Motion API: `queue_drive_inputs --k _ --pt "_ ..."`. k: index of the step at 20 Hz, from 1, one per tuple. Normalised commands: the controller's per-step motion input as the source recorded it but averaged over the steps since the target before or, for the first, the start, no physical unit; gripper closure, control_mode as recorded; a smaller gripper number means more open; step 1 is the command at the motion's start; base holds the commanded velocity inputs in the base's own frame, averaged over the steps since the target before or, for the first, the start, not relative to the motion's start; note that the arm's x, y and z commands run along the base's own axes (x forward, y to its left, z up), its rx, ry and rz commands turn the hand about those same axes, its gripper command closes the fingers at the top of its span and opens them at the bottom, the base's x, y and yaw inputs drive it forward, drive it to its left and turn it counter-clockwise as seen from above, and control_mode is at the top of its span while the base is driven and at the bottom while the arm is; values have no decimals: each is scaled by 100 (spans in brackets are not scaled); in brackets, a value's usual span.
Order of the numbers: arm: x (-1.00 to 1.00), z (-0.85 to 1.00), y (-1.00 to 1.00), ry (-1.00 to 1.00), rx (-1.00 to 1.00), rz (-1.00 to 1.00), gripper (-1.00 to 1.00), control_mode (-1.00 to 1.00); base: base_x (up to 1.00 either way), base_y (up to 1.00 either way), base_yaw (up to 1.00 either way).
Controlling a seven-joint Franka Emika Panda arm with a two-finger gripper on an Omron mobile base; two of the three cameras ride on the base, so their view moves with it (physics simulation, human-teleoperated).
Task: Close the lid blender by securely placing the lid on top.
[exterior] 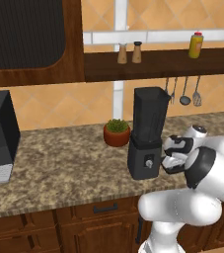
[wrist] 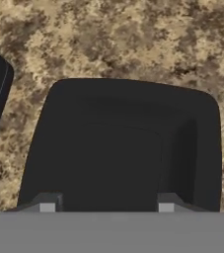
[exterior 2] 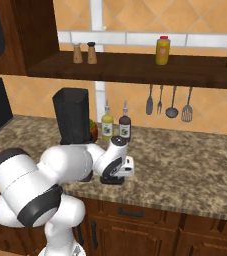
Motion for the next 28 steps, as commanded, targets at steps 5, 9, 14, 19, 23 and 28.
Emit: queue_drive_inputs --k 5,9,14,19,23,28 --pt "-2 0 0 -3 0 0 100 -100 0 0 0" --pt "-29 23 0 -10 0 0 100 -100 0 0 0" --pt "-81 95 0 -14 0 -6 100 -100 0 0 0" --pt "-72 100 11 -9 -5 -6 100 -100 0 0 0" --pt "-52 100 59 -9 -18 -2 100 -100 0 0 0" --pt "-27 100 57 -2 -13 0 100 -100 0 0 0"
